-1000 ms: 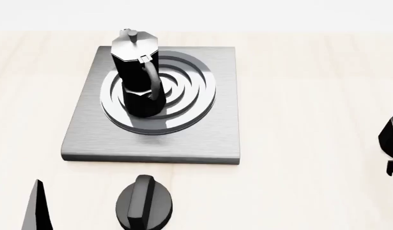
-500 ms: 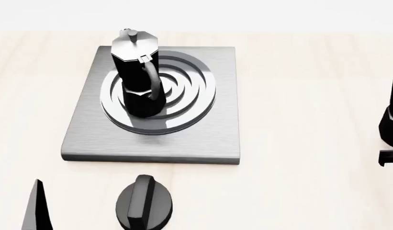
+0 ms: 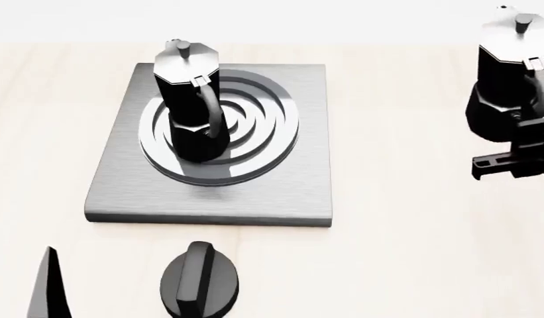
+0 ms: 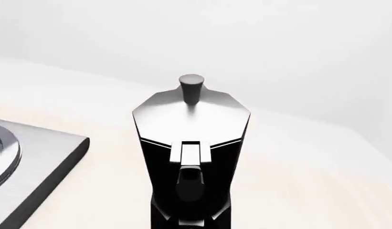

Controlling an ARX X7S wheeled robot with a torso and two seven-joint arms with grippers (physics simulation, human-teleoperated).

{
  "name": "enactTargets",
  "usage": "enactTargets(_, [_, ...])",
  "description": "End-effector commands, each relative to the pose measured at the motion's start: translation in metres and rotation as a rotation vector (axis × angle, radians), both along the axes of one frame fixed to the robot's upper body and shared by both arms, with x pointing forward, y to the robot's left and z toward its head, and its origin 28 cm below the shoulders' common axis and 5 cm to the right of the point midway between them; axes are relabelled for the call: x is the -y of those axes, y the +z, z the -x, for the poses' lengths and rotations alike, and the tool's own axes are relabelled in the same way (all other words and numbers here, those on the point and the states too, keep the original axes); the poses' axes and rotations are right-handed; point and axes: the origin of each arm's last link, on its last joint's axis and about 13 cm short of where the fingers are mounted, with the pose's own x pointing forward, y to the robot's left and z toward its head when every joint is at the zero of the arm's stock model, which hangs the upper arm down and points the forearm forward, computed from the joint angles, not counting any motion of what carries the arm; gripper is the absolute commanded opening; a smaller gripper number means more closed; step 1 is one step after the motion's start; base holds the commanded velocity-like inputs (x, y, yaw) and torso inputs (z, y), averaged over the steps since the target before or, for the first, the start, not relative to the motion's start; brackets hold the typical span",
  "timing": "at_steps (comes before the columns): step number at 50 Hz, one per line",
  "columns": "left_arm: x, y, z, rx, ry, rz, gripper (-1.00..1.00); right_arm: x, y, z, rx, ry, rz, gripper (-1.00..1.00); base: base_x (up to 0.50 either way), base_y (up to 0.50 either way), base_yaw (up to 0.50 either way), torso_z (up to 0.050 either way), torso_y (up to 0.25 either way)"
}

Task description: Put both moka pots on the stove.

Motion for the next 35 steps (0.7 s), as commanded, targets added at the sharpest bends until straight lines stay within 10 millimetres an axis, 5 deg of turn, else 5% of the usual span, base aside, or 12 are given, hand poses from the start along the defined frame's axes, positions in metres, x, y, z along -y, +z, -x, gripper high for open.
enactTargets(1, [-0.001,0.001,0.000,0.003,0.003,0.004,1.00,-0.024,0.029,-0.018,0.072,0.131,0.020,-1.00,0.00,0.00,0.00,0.000,0.000])
enactTargets(20, [-0.002,0.002,0.001,0.004,0.003,0.007,1.00,-0.059,0.048,-0.043,0.053,0.329,0.013,-1.00,0.00,0.00,0.00,0.000,0.001])
enactTargets(35, [-0.002,0.000,0.000,0.001,-0.002,0.007,1.00,-0.098,0.024,-0.073,0.017,0.439,-0.029,-1.00,0.00,0.00,0.00,0.000,0.000])
